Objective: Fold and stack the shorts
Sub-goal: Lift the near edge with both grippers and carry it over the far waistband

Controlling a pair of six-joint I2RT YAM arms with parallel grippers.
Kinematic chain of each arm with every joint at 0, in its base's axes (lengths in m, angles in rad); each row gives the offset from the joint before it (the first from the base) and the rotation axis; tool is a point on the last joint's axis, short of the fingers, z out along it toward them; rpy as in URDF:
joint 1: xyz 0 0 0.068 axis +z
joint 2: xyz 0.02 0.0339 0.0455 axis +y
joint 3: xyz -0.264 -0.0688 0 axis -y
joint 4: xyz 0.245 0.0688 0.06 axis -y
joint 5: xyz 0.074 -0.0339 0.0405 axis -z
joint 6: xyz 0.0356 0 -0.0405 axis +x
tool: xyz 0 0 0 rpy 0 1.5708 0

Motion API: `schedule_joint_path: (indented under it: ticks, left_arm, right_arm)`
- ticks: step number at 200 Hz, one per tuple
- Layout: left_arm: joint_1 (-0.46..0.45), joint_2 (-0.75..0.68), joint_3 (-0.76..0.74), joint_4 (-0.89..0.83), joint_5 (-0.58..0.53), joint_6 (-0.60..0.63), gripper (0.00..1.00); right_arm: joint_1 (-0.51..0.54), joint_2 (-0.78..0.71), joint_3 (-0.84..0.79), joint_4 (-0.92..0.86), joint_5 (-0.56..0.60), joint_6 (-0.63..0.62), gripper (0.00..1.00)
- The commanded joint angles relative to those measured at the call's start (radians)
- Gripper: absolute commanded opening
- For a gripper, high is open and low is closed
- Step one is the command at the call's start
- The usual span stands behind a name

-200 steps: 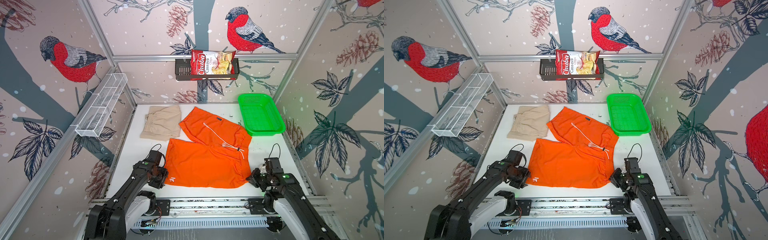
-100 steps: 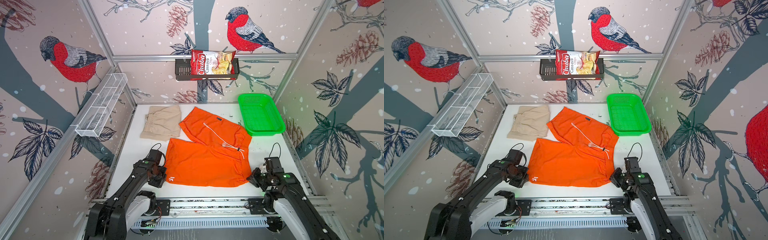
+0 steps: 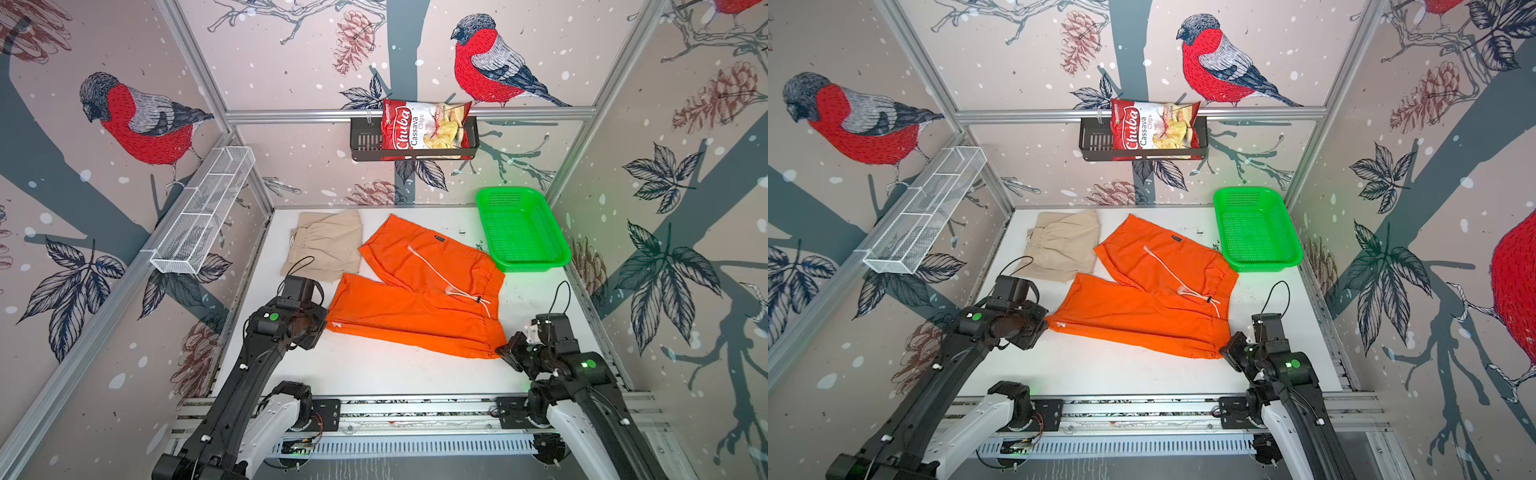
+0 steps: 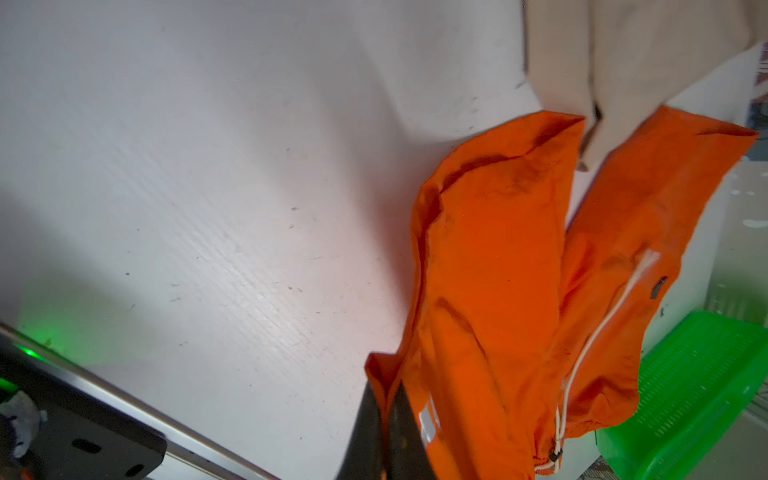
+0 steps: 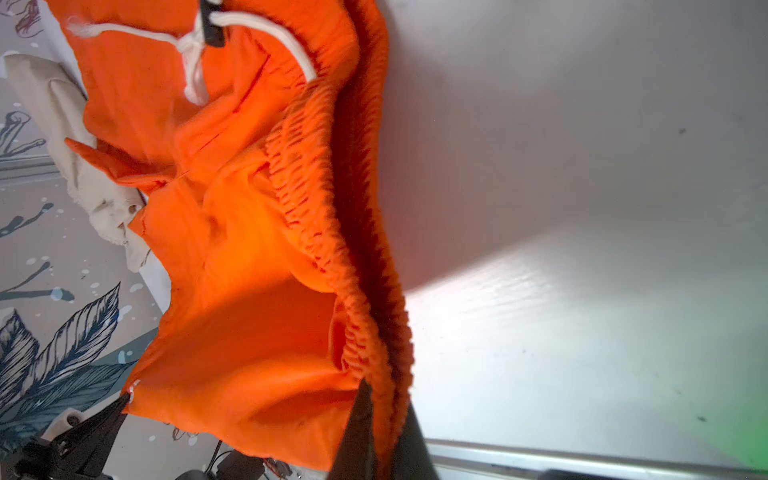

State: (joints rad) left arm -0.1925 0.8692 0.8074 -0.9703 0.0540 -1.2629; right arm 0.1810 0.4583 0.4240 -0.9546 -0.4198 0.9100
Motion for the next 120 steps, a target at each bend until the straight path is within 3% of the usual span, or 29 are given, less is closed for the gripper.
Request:
schedule_joint_path:
  ticks: [1, 47, 85, 120]
  left_arm:
    - [-0.021, -0.01, 0.073, -0.071, -0.158, 0.092, 0.0]
    - [-0.13, -0.026, 0.222, -0.091, -0.3, 0.14, 0.0]
    - [-0.137, 0.008, 0.34, -0.058, -0.37, 0.261, 0.0]
    - [-0.139, 0.08, 0.379, 0.087, -0.371, 0.418, 0.0]
  right_arm:
    - [0.019, -0.011, 0.051, -0.193, 0.035, 0.022, 0.0]
    - [0.069, 0.015, 0.195, -0.289, -0.026, 0.02, 0.0]
    - [0.111, 0.14, 0.317, -0.356, -0.013, -0.057, 0.0]
    - [0.117, 0.234, 0.369, -0.347, 0.01, -0.106, 0.0]
